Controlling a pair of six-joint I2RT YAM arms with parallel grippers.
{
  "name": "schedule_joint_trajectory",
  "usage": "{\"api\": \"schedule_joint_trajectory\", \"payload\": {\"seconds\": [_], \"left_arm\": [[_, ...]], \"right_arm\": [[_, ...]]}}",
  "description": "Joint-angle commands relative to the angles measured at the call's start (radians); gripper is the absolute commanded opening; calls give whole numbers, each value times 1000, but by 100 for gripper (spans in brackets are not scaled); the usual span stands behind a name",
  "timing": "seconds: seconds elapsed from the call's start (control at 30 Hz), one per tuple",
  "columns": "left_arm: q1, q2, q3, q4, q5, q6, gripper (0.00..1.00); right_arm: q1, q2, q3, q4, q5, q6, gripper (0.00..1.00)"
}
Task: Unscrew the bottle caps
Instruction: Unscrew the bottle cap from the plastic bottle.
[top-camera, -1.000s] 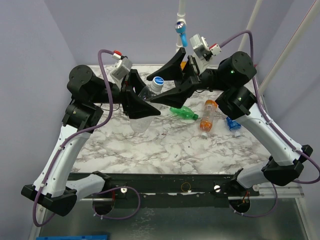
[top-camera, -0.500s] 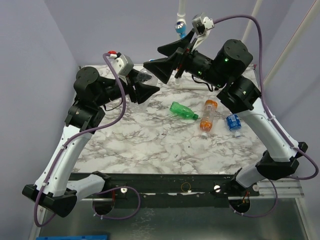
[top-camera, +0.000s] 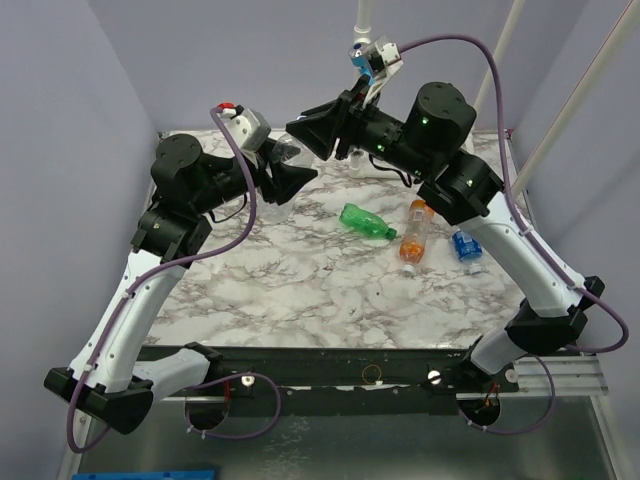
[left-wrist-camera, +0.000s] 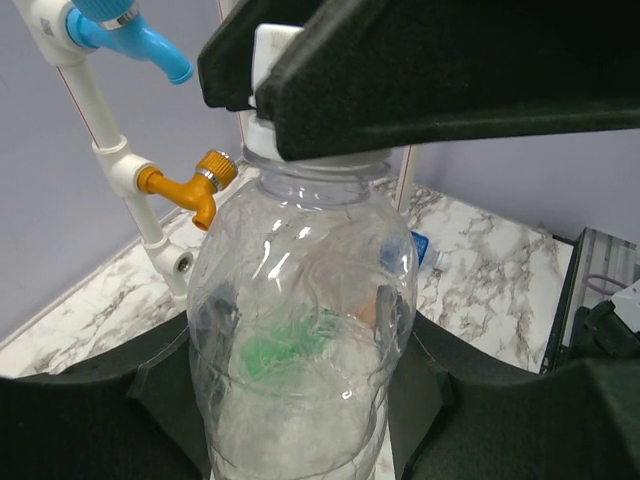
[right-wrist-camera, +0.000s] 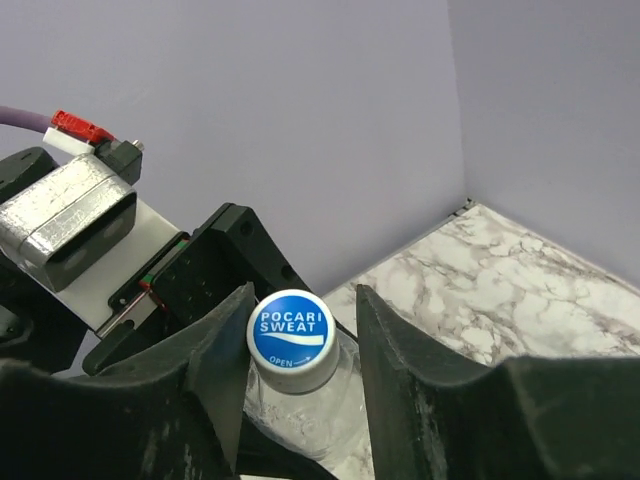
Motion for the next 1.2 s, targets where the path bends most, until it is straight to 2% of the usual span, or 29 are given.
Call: {"api": "schedule_joint_trajectory", "payload": {"seconds": [0.0, 0.1, 0.17, 0.3, 0.43, 0.6, 0.73, 0.87, 0.9, 1.0, 1.03, 1.07, 1.17], "left_arm": [[-7, -7, 5, 7, -7, -11, 2], [-6, -7, 11, 4, 19, -34, 2], [-6, -10, 15, 4, 71, -64, 2], [-6, -8, 29, 9, 298, -162, 2], [-6, -3, 56, 65, 509, -320, 2], [-8, -1, 95, 128, 614, -448, 2], [-10, -3, 119, 139, 628, -470, 0], [-9, -7, 117, 142, 634, -453, 0], [-9, -7, 112, 143, 634, -442, 0], [-9, -17, 92, 140, 610, -405, 0], [-9, -20, 86, 132, 585, -382, 0], [-9, -22, 79, 115, 556, -357, 0], [-9, -25, 63, 60, 424, -246, 0]], "right_arm": [[-2, -5, -15, 39, -32, 16, 37], [-2, -23, -40, 62, -65, 10, 13], [-2, -48, -71, 92, -100, 0, 2], [-15, -100, -126, 163, -281, -21, 1], [-39, -150, -207, 313, -622, 18, 1], [-60, -152, -281, 583, -1022, 207, 1], [-65, -130, -295, 771, -1163, 360, 0], [-75, -111, -265, 698, -1154, 323, 1], [-76, -116, -249, 633, -1105, 275, 5], [-76, -139, -193, 369, -851, 87, 71], [-76, -145, -176, 325, -741, 61, 89], [-76, -146, -158, 267, -655, 41, 100], [-76, -144, -117, 192, -476, 36, 100]]}}
